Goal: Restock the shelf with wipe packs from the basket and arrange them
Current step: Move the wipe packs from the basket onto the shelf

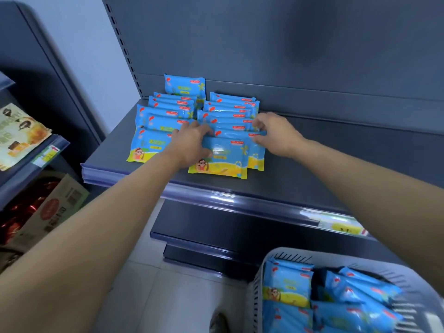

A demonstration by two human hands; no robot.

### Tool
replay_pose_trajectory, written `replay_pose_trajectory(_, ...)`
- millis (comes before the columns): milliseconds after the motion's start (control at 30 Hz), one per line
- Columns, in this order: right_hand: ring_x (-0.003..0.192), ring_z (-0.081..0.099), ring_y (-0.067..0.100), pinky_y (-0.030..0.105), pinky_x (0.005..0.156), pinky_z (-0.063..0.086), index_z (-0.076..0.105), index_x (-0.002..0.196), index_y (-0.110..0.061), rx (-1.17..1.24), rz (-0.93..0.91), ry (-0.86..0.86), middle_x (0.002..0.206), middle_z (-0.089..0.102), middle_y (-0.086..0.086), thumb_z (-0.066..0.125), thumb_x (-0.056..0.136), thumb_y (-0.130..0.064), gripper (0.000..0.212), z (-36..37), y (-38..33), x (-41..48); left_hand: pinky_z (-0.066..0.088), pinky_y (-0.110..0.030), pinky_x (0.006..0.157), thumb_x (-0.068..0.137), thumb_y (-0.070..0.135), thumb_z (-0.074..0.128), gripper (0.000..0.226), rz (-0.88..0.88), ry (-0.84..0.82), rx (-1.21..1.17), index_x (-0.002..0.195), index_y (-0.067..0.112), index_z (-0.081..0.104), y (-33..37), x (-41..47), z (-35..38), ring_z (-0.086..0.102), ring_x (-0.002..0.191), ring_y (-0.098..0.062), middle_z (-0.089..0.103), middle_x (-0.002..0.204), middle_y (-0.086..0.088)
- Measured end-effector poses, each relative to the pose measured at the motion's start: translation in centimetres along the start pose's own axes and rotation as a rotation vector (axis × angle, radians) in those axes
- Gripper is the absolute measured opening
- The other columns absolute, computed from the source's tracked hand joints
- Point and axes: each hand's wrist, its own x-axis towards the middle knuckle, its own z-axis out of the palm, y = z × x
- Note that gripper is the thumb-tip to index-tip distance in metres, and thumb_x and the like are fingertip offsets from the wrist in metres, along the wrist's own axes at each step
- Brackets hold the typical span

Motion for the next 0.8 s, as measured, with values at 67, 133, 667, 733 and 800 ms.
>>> replay_pose_trajectory(67,0.107,0.052,0.025,0.035,0.09,0.043,0.054,0.116,-0.009,0.0,-0.01,0.052,0.117,0.053,0.01,0.06,0.088,-0.019,0.031,-0.3,0.1,-1.1,0.03,-0.043,0.096,0.073,0.032,0.074,0.06,-0.002,0.058,0.086,0.125,0.018,0.047,0.4,-0.4,0.3,0.038,0.117,-0.03,0.047,0.122,-0.009)
replay_pose_trajectory(133,0.109,0.051,0.025,0.035,0.091,0.044,0.054,0.116,-0.009,-0.006,-0.031,0.086,0.117,0.053,0.01,0.057,0.089,-0.017,0.028,-0.5,0.1,-2.5,0.028,-0.043,0.097,0.074,0.035,0.073,0.062,0.014,0.101,0.146,0.126,0.016,0.046,0.8,-1.0,0.4,0.035,0.118,-0.031,0.044,0.125,-0.01)
replay_pose_trajectory(667,0.105,0.056,0.033,0.041,0.091,0.043,0.061,0.11,-0.001,-0.121,-0.071,0.006,0.11,0.061,0.015,0.062,0.085,-0.011,0.026,3.5,9.2,-27.6,0.04,-0.039,0.095,0.081,0.023,0.068,0.04,0.376,-0.142,-0.217,0.118,0.013,0.055,17.3,-15.7,11.8,0.051,0.107,-0.022,0.051,0.113,-0.005)
replay_pose_trajectory(733,0.109,0.052,0.033,0.043,0.094,0.041,0.059,0.115,-0.003,-0.135,-0.015,-0.107,0.117,0.059,0.015,0.06,0.088,-0.014,0.029,4.8,11.3,-30.3,0.041,-0.035,0.092,0.082,0.025,0.067,0.041,0.348,-0.325,-0.153,0.119,0.015,0.053,18.2,-17.4,15.1,0.051,0.107,-0.022,0.05,0.115,-0.003)
replay_pose_trajectory(800,0.116,0.049,0.032,0.039,0.098,0.037,0.056,0.121,-0.006,-0.144,0.035,-0.238,0.124,0.056,0.014,0.057,0.09,-0.017,0.033,5.9,13.2,-32.4,0.041,-0.035,0.091,0.083,0.026,0.067,0.044,0.308,-0.501,-0.06,0.122,0.015,0.051,18.4,-18.8,18.1,0.051,0.109,-0.025,0.05,0.121,-0.006)
